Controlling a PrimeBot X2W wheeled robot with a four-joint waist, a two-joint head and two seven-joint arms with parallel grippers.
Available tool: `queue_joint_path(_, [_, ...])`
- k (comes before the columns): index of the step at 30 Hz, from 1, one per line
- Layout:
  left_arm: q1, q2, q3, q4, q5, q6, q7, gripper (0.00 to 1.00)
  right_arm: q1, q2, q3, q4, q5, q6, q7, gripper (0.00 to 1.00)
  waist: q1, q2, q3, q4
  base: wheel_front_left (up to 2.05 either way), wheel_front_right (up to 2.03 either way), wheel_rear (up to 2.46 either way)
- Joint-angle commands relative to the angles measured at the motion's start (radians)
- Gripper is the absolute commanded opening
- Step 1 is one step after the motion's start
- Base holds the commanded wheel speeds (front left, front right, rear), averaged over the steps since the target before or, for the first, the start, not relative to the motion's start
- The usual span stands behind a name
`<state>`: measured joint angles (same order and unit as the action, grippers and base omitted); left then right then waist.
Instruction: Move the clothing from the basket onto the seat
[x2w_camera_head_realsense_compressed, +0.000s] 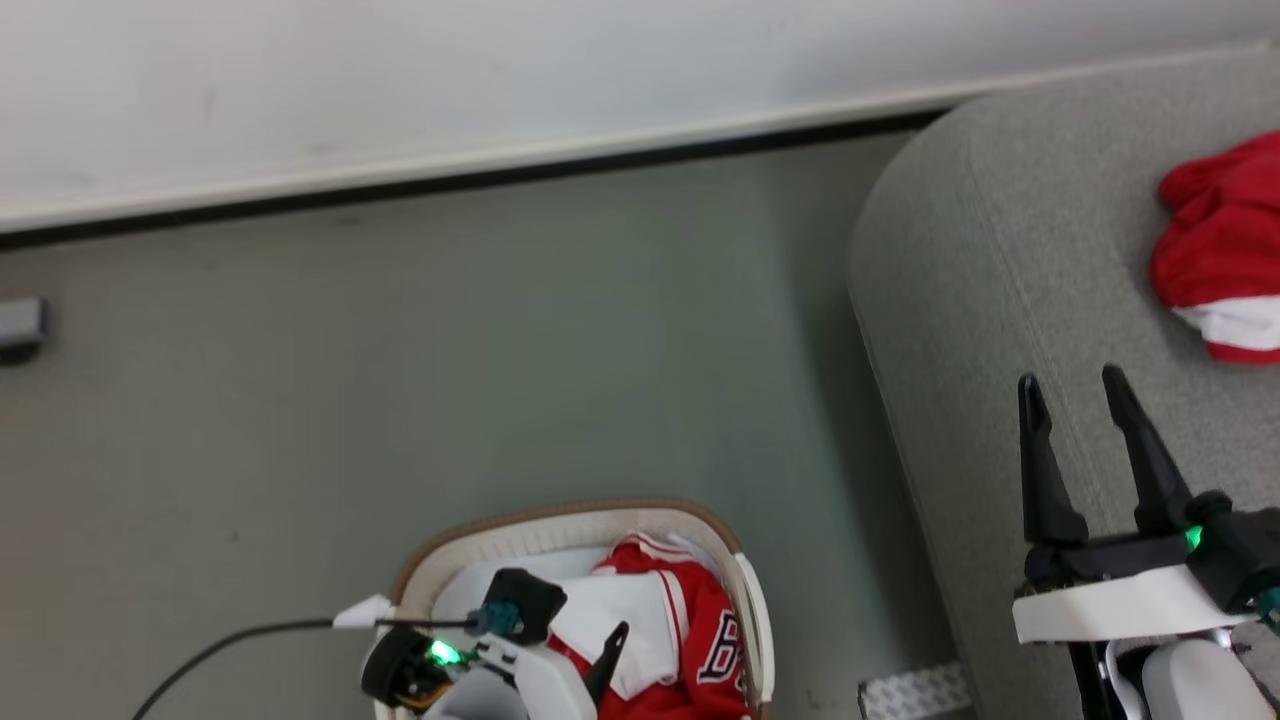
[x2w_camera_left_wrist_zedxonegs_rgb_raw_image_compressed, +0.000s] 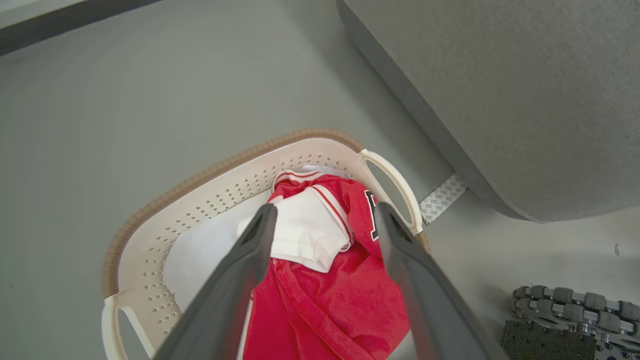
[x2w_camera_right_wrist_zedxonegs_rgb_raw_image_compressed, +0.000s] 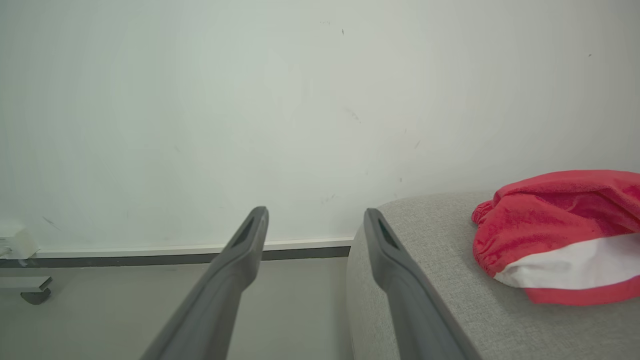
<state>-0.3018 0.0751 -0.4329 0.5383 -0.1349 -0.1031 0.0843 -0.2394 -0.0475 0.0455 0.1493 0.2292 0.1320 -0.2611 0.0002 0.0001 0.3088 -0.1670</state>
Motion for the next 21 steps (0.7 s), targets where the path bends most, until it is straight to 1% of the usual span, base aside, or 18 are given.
queue_joint_path(1, [-0.021, 0.008, 0.002, 0.003, 0.001, -0.002, 0.007, 1.00, -0.018, -0.003, 0.002, -0.007, 0.004, -0.003, -0.003, 1.00, -0.0002, -0.0001, 0.079, -0.038, 0.00, 0.00, 0.00])
queue_joint_path(6, [-0.102, 0.033, -0.015, 0.079, 0.002, -0.011, 0.101, 1.00, -0.089, -0.002, 0.016, -0.031, 0.043, -0.002, -0.003, 1.00, -0.0002, -0.0001, 0.210, -0.071, 0.00, 0.00, 0.00])
queue_joint_path(9, [-0.144, 0.042, -0.019, 0.118, 0.007, -0.013, 0.138, 1.00, -0.128, -0.002, 0.029, -0.045, 0.062, -0.003, -0.003, 1.00, -0.0002, -0.0001, 0.285, -0.093, 0.00, 0.00, 0.00])
queue_joint_path(16, [-0.230, 0.074, -0.033, 0.173, 0.023, -0.016, 0.201, 1.00, -0.212, -0.002, 0.041, -0.075, 0.106, -0.003, -0.003, 1.00, -0.0002, -0.0001, 0.433, -0.133, 0.00, 0.00, 0.00])
queue_joint_path(21, [-0.282, 0.101, -0.049, 0.201, 0.046, -0.013, 0.235, 1.00, -0.257, -0.002, 0.056, -0.094, 0.121, -0.002, -0.003, 1.00, -0.0002, -0.0001, 0.507, -0.140, 0.00, 0.00, 0.00])
